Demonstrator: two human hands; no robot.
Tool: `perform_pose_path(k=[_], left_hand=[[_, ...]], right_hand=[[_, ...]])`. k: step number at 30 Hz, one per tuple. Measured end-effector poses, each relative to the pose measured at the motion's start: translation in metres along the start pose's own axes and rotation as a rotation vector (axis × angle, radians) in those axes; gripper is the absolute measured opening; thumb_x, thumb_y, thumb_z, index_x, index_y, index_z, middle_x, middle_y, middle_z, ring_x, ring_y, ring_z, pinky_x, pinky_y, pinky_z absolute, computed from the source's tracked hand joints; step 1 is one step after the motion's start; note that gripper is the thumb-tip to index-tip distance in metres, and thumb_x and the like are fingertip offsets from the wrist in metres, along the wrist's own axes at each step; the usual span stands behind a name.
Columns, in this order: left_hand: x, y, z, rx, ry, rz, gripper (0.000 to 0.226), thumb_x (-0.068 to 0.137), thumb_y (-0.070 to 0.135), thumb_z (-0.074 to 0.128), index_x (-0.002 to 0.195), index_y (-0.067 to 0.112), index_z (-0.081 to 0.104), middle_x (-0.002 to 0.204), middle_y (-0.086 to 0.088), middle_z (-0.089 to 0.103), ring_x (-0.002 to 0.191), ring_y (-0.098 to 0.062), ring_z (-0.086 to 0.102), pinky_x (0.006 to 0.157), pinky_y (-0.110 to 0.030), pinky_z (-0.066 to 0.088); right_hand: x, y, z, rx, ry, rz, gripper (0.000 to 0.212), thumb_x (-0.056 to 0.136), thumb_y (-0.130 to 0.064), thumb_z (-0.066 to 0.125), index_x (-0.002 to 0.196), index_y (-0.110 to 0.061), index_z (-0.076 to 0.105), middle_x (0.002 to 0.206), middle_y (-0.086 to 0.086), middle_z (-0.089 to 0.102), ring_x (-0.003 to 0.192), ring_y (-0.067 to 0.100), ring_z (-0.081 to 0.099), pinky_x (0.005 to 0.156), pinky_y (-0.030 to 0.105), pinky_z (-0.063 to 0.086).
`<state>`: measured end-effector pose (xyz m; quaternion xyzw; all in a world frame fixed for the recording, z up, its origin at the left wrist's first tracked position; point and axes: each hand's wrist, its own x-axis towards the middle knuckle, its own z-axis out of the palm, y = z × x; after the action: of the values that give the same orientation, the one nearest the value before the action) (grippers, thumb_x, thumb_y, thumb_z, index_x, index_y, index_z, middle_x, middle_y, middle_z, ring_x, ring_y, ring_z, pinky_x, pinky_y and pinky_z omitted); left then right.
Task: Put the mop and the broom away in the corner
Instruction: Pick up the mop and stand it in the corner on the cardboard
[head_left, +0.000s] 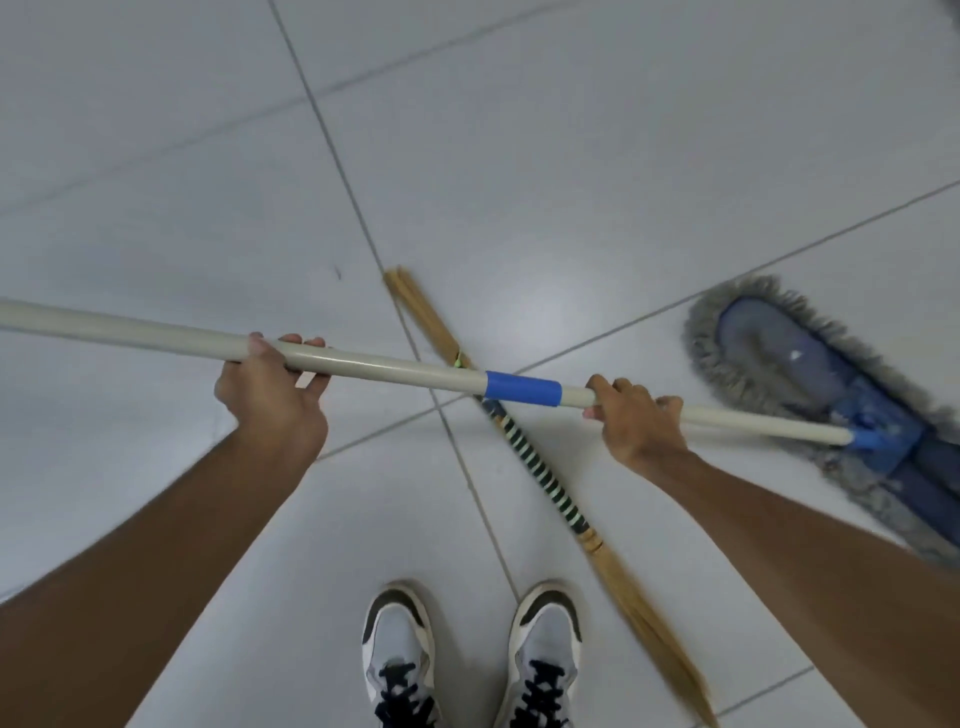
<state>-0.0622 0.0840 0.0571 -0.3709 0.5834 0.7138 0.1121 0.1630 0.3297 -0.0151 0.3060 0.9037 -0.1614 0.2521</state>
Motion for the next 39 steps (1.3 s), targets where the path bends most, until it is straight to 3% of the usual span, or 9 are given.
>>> perform_pose_path(k=[2,5,8,12,18,22,26,32,39], left_hand=[[-0.045,0.048,0.035,-0.041,-0.128,0.038,0.011,0.099,0.01,0.042,0.102,0.012,0.052,0.083,-0.007,0.061,0.075,-0.028,0.068,0.08,-0.051,0.06],[-0.129,0.127,0.091,-0.05,-0.378,0.111,0.016,0.098,0.004,0.039,0.102,0.012,0.052,0.079,-0.008,0.058,0.073,-0.028,0.064,0.08,-0.051,0.06],[-0.234,0.212,0.147,-0.055,-0.572,0.209,0.019,0.098,-0.001,0.038,0.101,0.014,0.05,0.078,-0.009,0.057,0.069,-0.026,0.062,0.085,-0.056,0.058],[-0.406,0.329,0.199,-0.002,-0.82,0.292,0.018,0.101,0.001,0.036,0.102,0.014,0.049,0.08,-0.009,0.058,0.072,-0.027,0.061,0.088,-0.056,0.057],[-0.643,0.43,0.215,0.063,-1.141,0.377,0.022,0.1,0.0,0.037,0.098,0.016,0.051,0.075,-0.007,0.059,0.069,-0.025,0.061,0.083,-0.055,0.059],[-0.768,0.457,0.21,0.085,-1.319,0.372,0.024,0.097,-0.001,0.039,0.1,0.017,0.055,0.075,-0.007,0.06,0.071,-0.026,0.061,0.074,-0.043,0.06],[-0.887,0.458,0.188,0.125,-1.505,0.384,0.026,0.097,0.0,0.036,0.1,0.017,0.055,0.077,-0.009,0.059,0.068,-0.024,0.062,0.08,-0.049,0.061],[-1.017,0.424,0.148,0.199,-1.839,0.449,0.023,0.098,-0.002,0.034,0.104,0.01,0.053,0.075,-0.009,0.059,0.07,-0.028,0.06,0.083,-0.058,0.057],[-1.134,0.351,0.098,0.258,-2.218,0.517,0.017,0.102,0.004,0.037,0.108,0.01,0.051,0.08,-0.009,0.059,0.073,-0.031,0.061,0.074,-0.047,0.058]], right_hand=[[-0.011,0.003,-0.051,0.134,-0.013,0.045,0.012,0.097,-0.023,0.04,0.106,-0.029,0.045,0.092,-0.004,0.049,0.091,0.02,0.046,0.084,0.053,0.036],[-0.05,0.012,-0.126,0.341,0.053,0.105,0.034,0.09,-0.007,0.044,0.113,-0.031,0.048,0.09,-0.002,0.05,0.097,0.029,0.052,0.082,0.049,0.046],[-0.108,0.024,-0.207,0.451,0.232,0.104,0.038,0.089,-0.012,0.047,0.126,-0.018,0.053,0.095,0.013,0.061,0.093,0.038,0.058,0.08,0.04,0.044],[-0.218,0.029,-0.358,0.564,0.391,0.193,0.021,0.089,-0.005,0.05,0.105,-0.02,0.053,0.083,0.001,0.054,0.08,0.026,0.053,0.067,0.031,0.036],[-0.396,0.059,-0.509,0.725,0.624,0.31,0.019,0.091,-0.003,0.044,0.092,-0.022,0.044,0.086,0.005,0.053,0.07,0.015,0.046,0.056,0.024,0.035],[-0.497,0.087,-0.556,0.819,0.769,0.389,0.011,0.093,-0.005,0.045,0.099,-0.014,0.049,0.091,0.007,0.054,0.077,0.02,0.048,0.063,0.027,0.037],[-0.591,0.123,-0.57,0.869,0.91,0.468,0.013,0.092,-0.005,0.045,0.102,-0.012,0.049,0.094,0.014,0.057,0.079,0.023,0.048,0.065,0.032,0.037],[-0.692,0.167,-0.552,0.916,1.057,0.562,0.015,0.09,0.004,0.044,0.094,-0.01,0.045,0.082,0.004,0.046,0.065,0.011,0.039,0.052,0.017,0.034],[-0.775,0.221,-0.501,0.913,1.256,0.685,0.011,0.09,-0.002,0.052,0.091,-0.011,0.045,0.066,-0.003,0.045,0.058,0.009,0.041,0.052,0.013,0.036]])
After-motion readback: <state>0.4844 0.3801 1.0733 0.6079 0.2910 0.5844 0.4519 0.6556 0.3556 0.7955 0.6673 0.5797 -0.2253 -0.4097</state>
